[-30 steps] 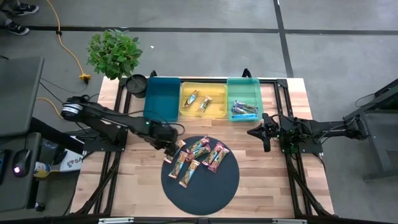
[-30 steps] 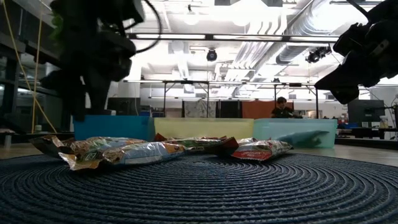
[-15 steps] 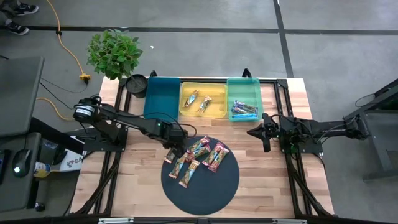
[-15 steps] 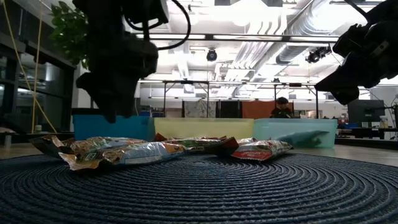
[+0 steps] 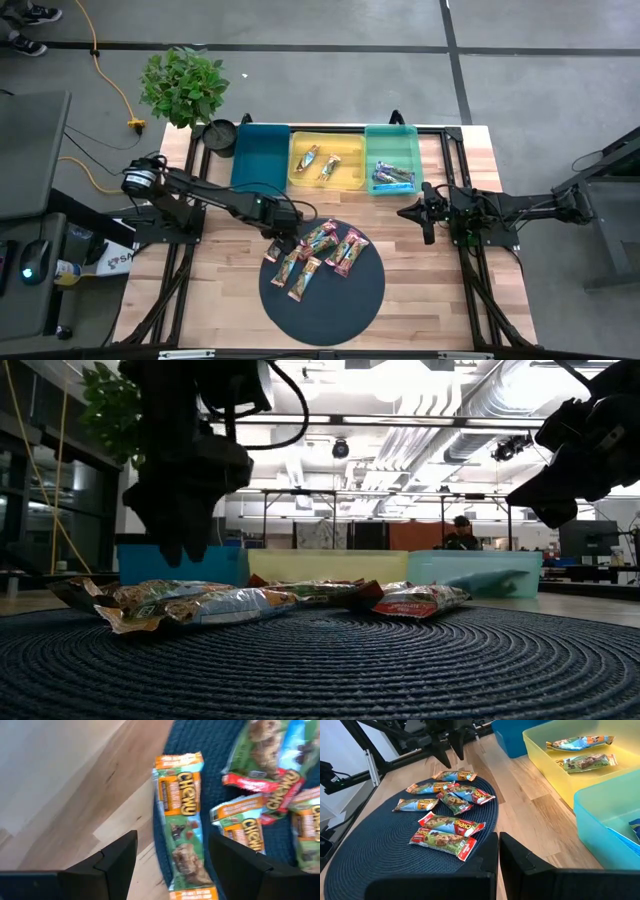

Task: Pick and place Granola Bars by type
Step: Put the yellow granola bar into the yellow bin

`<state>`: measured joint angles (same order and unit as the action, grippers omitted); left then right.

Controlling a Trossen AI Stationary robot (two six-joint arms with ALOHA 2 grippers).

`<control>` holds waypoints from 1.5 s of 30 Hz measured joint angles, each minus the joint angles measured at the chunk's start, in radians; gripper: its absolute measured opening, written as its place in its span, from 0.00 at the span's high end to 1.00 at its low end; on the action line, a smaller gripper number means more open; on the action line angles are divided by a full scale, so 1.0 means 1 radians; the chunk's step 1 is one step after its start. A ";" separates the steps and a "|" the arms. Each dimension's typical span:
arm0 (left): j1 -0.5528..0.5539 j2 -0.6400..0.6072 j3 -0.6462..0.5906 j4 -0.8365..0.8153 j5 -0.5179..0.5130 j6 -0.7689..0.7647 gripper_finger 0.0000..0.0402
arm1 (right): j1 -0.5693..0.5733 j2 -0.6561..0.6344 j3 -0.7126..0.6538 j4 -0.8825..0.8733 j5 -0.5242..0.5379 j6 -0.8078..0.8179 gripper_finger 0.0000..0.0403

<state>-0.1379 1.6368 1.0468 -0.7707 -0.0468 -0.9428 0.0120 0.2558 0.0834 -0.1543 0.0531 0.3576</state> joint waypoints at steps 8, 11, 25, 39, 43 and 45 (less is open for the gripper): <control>0.000 0.038 0.001 0.012 0.064 0.023 0.41 | 0.000 0.005 0.000 0.003 -0.001 0.000 1.00; 0.000 0.039 0.001 0.015 0.066 0.022 0.41 | 0.000 0.010 0.000 0.003 0.000 0.000 1.00; 0.000 0.046 0.000 0.038 0.058 0.013 0.41 | 0.000 0.019 0.000 0.002 0.000 0.000 1.00; 0.000 0.046 -0.023 0.094 0.056 -0.005 0.41 | 0.000 0.019 0.000 0.002 0.000 0.000 1.00; 0.000 0.046 -0.038 0.091 0.056 -0.012 0.41 | 0.000 0.019 0.000 0.001 0.000 0.000 1.00; 0.000 0.046 -0.047 0.095 0.062 -0.011 0.41 | 0.000 0.019 0.000 0.001 0.000 0.000 1.00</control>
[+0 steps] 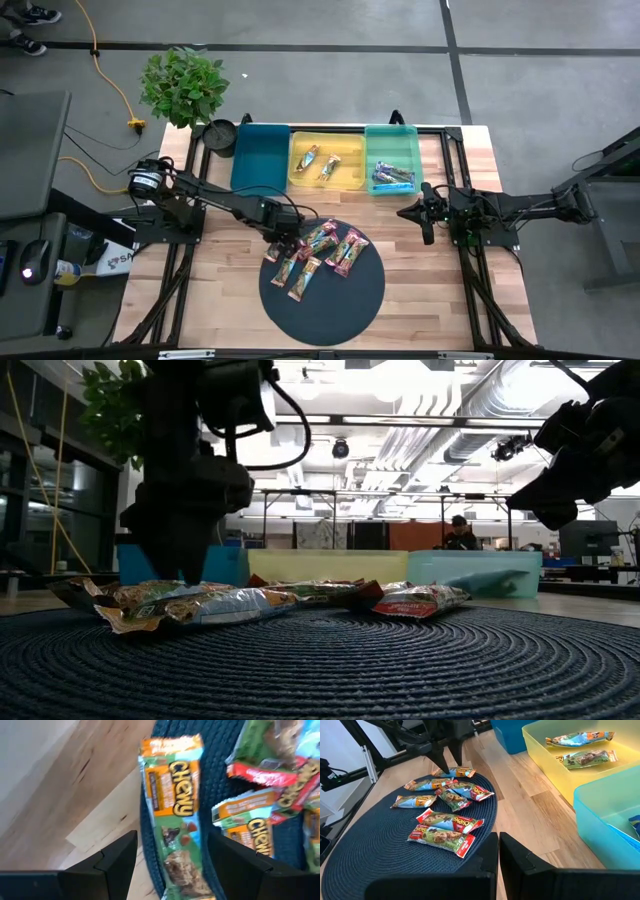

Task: Pick and place Granola Bars by type
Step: Put the yellow granola bar into the yellow bin

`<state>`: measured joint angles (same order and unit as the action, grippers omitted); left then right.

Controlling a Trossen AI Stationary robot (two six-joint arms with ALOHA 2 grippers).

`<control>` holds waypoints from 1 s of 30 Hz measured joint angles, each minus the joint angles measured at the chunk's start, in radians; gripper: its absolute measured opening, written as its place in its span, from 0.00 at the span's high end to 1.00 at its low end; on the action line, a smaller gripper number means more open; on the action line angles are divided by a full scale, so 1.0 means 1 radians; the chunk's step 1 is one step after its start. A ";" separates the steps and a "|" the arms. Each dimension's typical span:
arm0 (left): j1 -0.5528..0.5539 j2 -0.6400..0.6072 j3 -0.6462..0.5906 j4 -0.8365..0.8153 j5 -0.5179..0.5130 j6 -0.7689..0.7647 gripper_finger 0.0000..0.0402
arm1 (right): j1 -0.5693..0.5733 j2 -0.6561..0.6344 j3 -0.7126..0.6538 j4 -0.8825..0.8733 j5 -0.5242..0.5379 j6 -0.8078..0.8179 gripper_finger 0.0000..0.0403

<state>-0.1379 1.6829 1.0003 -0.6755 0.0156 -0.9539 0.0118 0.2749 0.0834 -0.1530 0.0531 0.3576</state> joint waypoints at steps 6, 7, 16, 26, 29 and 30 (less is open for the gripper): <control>0.000 0.000 -0.033 0.029 0.021 -0.017 0.41 | 0.000 0.000 0.000 0.000 0.000 0.000 1.00; 0.000 0.000 -0.033 0.030 0.029 -0.015 0.41 | 0.000 0.000 0.000 0.000 0.000 0.000 1.00; 0.000 0.000 -0.033 0.055 0.058 0.007 0.48 | 0.000 0.000 0.000 0.000 0.000 0.000 1.00; 0.000 0.000 -0.033 0.055 0.062 0.007 0.66 | 0.000 0.000 0.000 0.000 0.000 0.000 1.00; 0.000 0.000 -0.033 0.055 0.064 0.007 0.69 | 0.000 0.000 0.000 0.000 0.000 0.000 1.00; 0.000 0.000 -0.033 0.055 0.064 0.007 0.70 | 0.000 0.000 0.000 0.000 0.000 0.000 1.00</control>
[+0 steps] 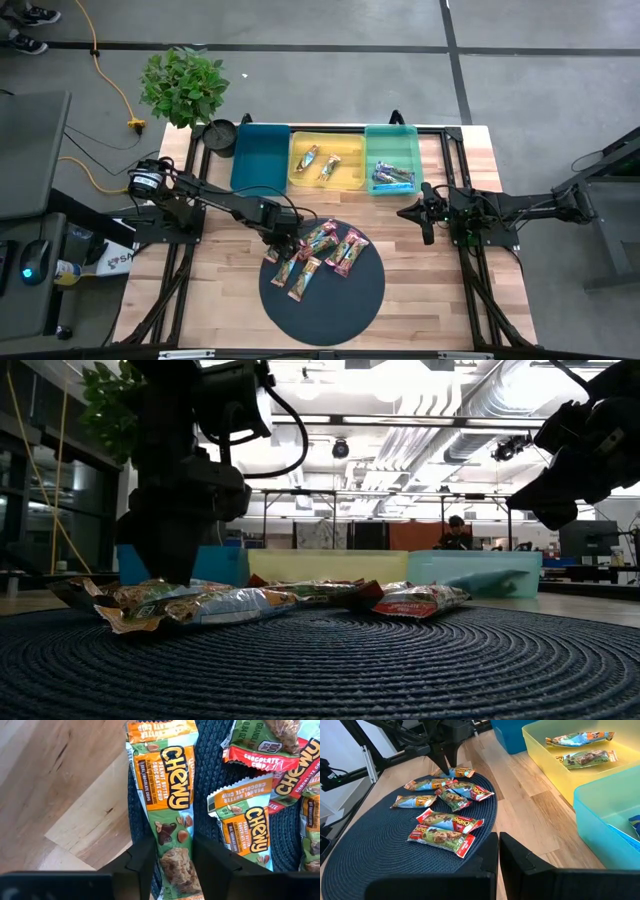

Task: Pick and place Granola Bars by type
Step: Put the yellow granola bar into the yellow bin

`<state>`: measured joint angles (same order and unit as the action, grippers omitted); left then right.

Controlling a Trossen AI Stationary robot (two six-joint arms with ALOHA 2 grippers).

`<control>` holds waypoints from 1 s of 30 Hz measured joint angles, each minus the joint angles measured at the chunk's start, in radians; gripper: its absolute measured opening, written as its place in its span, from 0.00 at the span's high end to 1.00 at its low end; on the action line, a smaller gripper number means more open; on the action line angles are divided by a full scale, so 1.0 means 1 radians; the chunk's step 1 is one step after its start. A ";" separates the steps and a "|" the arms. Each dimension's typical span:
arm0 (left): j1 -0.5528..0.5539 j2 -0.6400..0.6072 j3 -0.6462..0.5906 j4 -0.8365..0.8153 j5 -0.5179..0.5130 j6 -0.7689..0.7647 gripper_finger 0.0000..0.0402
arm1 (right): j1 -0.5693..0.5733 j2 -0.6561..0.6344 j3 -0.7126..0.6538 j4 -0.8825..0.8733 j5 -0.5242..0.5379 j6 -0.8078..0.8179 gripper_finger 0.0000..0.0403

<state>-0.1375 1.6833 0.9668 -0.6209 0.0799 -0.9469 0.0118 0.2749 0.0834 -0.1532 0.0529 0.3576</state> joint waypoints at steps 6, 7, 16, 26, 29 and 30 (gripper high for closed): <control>0.000 0.000 0.000 0.000 -0.001 0.000 0.73 | 0.000 0.000 0.000 0.000 0.000 0.000 1.00; 0.000 0.000 0.000 0.000 -0.004 0.000 0.73 | 0.000 0.000 0.000 0.000 0.000 0.000 1.00; 0.000 0.000 0.000 0.000 -0.010 0.000 0.79 | 0.000 0.000 0.000 0.000 0.000 0.000 1.00; 0.000 -0.008 0.000 -0.004 -0.015 0.008 0.81 | 0.000 0.000 0.000 0.000 0.000 0.000 1.00; 0.000 -0.009 0.012 -0.026 -0.026 0.013 0.81 | 0.000 0.000 0.000 0.000 0.000 0.000 1.00; 0.000 -0.009 0.020 -0.037 -0.030 0.020 0.81 | 0.000 0.000 0.000 0.000 0.000 0.000 1.00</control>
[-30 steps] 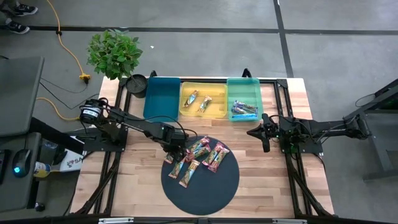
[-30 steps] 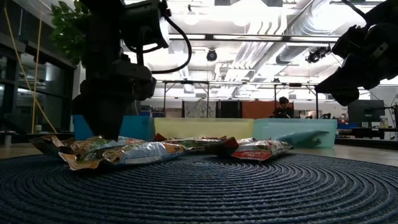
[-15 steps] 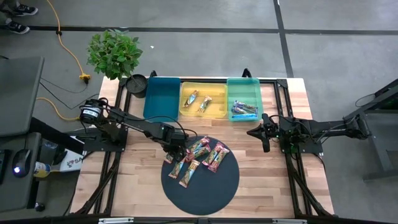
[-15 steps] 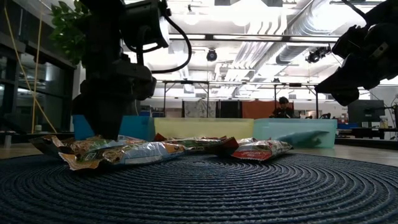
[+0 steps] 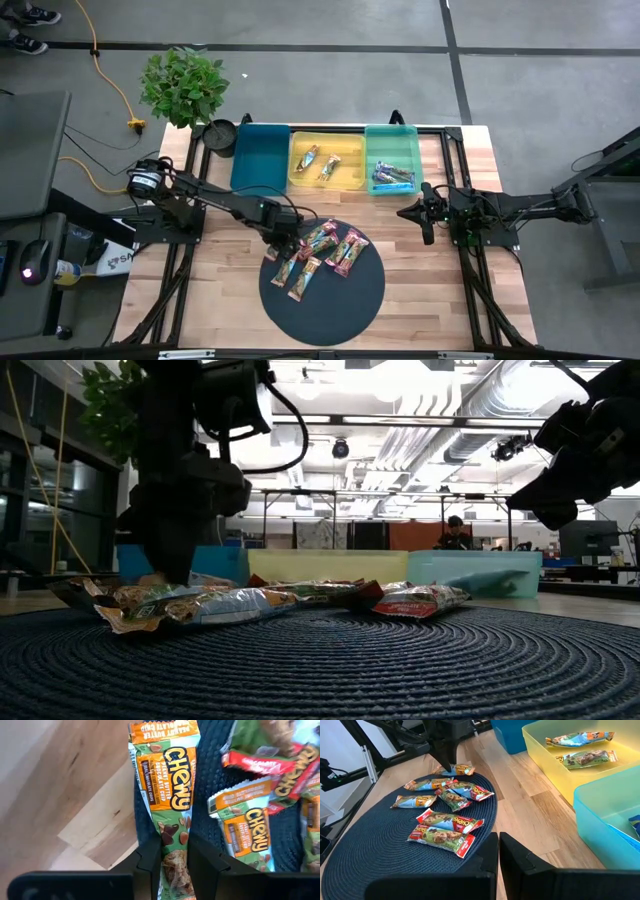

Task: Pick and place Granola Bars by type
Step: Put the yellow granola bar into the yellow bin

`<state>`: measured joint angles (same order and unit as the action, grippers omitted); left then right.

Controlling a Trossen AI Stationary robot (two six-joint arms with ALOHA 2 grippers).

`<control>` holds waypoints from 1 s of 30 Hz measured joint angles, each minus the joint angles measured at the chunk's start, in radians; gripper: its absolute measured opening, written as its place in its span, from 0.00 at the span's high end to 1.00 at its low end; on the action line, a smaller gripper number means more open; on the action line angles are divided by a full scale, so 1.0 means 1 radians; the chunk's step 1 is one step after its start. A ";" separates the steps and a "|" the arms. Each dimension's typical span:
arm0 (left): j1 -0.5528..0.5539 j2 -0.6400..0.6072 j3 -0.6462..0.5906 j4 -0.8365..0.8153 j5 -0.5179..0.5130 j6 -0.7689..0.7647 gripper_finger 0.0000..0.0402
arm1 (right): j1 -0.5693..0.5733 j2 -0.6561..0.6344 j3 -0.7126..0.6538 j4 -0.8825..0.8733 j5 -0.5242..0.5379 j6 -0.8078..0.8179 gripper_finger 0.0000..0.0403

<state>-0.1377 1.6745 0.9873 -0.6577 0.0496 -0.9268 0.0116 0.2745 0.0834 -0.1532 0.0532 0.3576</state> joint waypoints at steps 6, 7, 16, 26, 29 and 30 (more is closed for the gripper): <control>0.000 -0.009 0.053 -0.017 -0.025 0.047 0.81 | 0.000 0.000 0.000 0.000 0.000 0.000 1.00; 0.000 -0.014 0.069 -0.019 -0.038 0.057 0.81 | 0.000 0.000 0.000 0.000 0.000 0.000 1.00; 0.012 -0.139 0.118 -0.060 -0.217 0.085 0.81 | 0.000 0.002 0.000 -0.003 0.000 0.000 1.00; 0.013 -0.388 0.118 -0.033 -0.354 0.152 0.81 | 0.000 0.000 0.000 0.000 0.000 0.000 1.00; 0.013 -0.459 0.118 -0.015 -0.377 0.185 0.81 | 0.000 0.000 0.000 0.000 0.000 0.000 1.00; 0.013 -0.480 0.118 -0.012 -0.382 0.198 0.81 | 0.000 0.001 0.000 0.000 0.000 0.000 1.00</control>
<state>-0.1246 1.1948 1.1053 -0.6693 -0.3325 -0.7286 0.0117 0.2750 0.0834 -0.1534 0.0534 0.3576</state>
